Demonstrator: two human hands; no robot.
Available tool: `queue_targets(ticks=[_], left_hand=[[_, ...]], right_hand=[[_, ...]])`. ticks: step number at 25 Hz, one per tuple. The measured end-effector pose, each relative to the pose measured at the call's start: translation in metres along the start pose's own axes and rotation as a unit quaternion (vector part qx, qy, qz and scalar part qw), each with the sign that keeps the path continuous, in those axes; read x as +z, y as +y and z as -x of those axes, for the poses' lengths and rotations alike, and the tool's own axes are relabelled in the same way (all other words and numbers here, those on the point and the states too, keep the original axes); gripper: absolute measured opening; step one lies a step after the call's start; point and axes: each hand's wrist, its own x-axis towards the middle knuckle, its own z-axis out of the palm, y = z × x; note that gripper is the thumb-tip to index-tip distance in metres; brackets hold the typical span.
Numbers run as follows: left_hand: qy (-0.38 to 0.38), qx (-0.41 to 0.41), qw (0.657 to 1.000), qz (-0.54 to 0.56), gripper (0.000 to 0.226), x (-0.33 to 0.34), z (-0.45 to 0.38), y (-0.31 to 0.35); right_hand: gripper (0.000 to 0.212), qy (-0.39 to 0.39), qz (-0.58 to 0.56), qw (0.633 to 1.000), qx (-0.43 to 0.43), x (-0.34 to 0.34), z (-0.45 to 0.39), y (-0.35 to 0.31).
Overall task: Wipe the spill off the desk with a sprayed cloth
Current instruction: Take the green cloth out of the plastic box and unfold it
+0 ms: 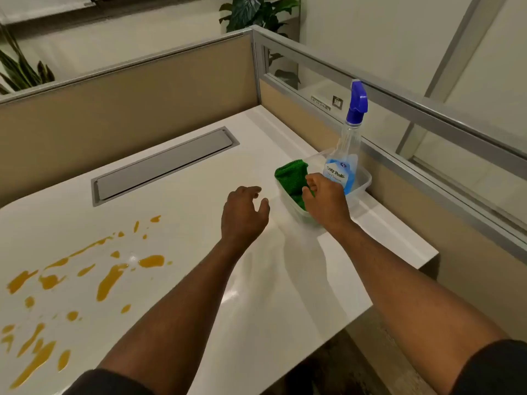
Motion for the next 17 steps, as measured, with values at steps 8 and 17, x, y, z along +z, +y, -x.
queue_targets(ticks=[8,17], left_hand=[[-0.063,-0.01,0.997,-0.037,0.051,0.046,-0.072,0.024],[-0.057,-0.017,0.99,-0.125,0.03,0.071,-0.097,0.036]], right_hand=[[0.044,-0.144,0.049,0.982,0.115,0.013,-0.071,0.01],[0.035,-0.157,-0.015,0.971,0.18,0.029,-0.098,0.024]])
